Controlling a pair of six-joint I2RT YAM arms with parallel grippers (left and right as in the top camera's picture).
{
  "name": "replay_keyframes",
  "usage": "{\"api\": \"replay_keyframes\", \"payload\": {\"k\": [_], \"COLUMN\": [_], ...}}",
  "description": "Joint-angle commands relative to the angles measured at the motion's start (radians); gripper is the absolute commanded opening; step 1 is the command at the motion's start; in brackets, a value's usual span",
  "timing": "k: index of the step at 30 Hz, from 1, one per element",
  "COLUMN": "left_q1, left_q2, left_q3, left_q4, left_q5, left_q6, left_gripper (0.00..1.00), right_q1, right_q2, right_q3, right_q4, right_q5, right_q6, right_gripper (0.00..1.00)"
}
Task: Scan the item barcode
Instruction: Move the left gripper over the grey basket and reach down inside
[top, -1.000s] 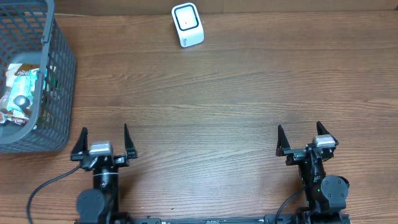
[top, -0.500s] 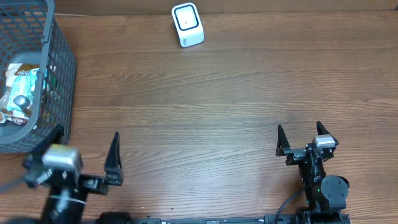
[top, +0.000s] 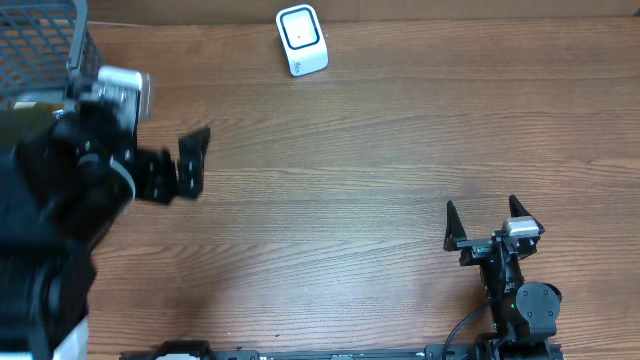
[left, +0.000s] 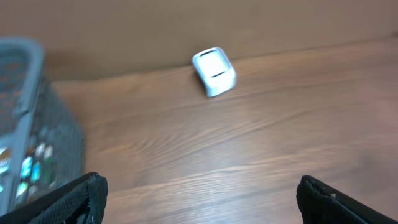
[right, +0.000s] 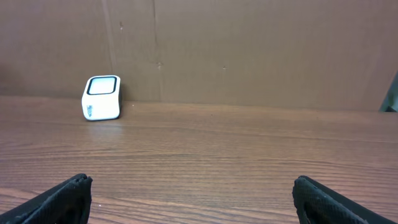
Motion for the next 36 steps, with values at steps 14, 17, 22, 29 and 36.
{"api": "replay_keyframes", "payload": {"k": [14, 17, 22, 29, 36], "left_q1": [0.412, 0.51, 0.646, 0.709, 0.722], "left_q2": [0.219, 0.23, 0.256, 0.386, 0.528], "left_q3": [0.023, 0.023, 0.022, 0.022, 0.022], "left_q4": [0.124, 0.149, 0.159, 0.131, 0.141], "left_q5": [-0.148, -0.124, -0.112, -0.112, -0.089], "left_q6": [-0.218, -0.221, -0.229, -0.211, -0.116], "left_gripper": [1.0, 1.0, 0.99, 1.0, 0.99], "right_q1": [0.007, 0.007, 0.007, 0.007, 0.007], "right_q2": [-0.008, -0.008, -0.008, -0.008, -0.008], "right_q3": [-0.011, -0.011, -0.011, -0.011, -0.011], "right_q4": [0.007, 0.007, 0.007, 0.007, 0.007], "right_q5": [0.001, 0.001, 0.001, 0.001, 0.001], "right_q6": [-0.002, -0.001, -0.002, -0.001, -0.002], "right_gripper": [1.0, 1.0, 1.0, 1.0, 1.0]}}
